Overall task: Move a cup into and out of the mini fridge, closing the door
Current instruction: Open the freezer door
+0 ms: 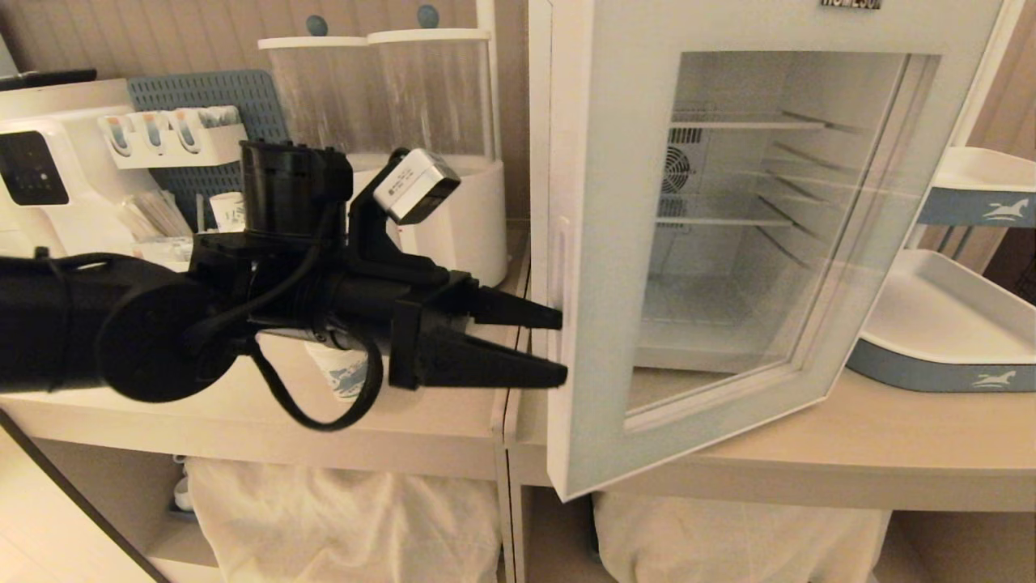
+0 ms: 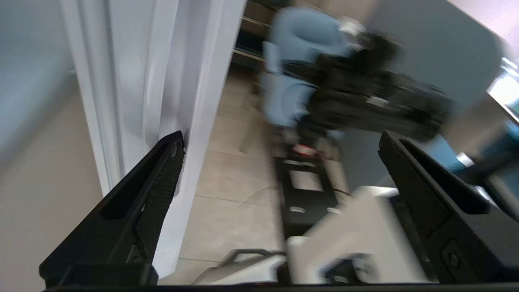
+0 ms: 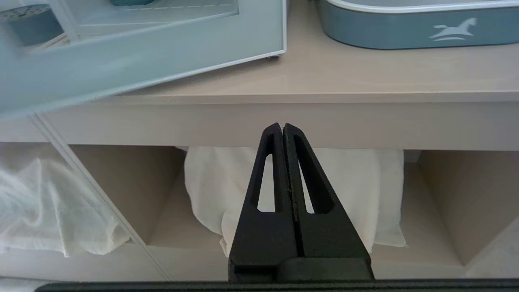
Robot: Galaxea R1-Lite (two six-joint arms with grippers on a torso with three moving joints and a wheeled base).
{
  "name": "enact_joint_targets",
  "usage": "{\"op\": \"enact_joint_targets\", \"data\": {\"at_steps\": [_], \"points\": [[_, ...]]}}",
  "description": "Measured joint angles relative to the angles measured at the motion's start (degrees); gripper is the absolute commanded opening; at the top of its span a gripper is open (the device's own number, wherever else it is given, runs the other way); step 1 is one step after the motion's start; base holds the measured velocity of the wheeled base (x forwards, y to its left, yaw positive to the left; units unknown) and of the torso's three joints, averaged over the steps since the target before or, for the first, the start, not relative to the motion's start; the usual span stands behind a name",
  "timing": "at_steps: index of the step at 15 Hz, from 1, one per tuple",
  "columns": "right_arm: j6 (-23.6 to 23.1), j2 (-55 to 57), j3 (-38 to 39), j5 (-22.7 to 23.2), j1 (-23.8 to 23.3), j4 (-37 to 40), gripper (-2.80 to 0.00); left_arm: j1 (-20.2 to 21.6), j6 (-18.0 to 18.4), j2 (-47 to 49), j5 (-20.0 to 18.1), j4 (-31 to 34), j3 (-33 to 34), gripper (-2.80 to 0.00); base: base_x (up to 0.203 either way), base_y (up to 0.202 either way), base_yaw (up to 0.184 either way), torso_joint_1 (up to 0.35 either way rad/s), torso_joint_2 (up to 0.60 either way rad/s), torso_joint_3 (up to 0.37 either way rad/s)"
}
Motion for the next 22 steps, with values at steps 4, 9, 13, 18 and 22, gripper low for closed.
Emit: {"op": "enact_joint_targets", "data": {"at_steps": [4, 9, 13, 18, 22], "points": [[0.0, 0.0, 0.1, 0.0, 0.0, 0.0, -2.8, -6.0, -0.2, -5.0, 6.0, -0.2, 2.5, 0.0, 0.0, 0.0, 0.0, 0.0, 0.0, 0.0], [0.0, 0.0, 0.0, 0.0, 0.0, -0.1, -2.8, -21.1, -3.7, -5.1, 18.0, -0.2, -0.2, 0.0, 0.0, 0.0, 0.0, 0.0, 0.0, 0.0], [0.1, 0.0, 0.0, 0.0, 0.0, -0.1, -2.8, -28.3, -6.5, -3.0, 25.2, -0.2, -2.6, 0.0, 0.0, 0.0, 0.0, 0.0, 0.0, 0.0], [0.0, 0.0, 0.0, 0.0, -0.1, -0.1, -2.8, -42.9, -14.3, 0.9, 40.0, -0.3, -5.5, 0.0, 0.0, 0.0, 0.0, 0.0, 0.0, 0.0], [0.0, 0.0, 0.0, 0.0, 0.0, -0.1, -2.8, -45.6, -13.8, -0.1, 41.4, 0.3, -2.5, 0.0, 0.0, 0.0, 0.0, 0.0, 0.0, 0.0]]}}
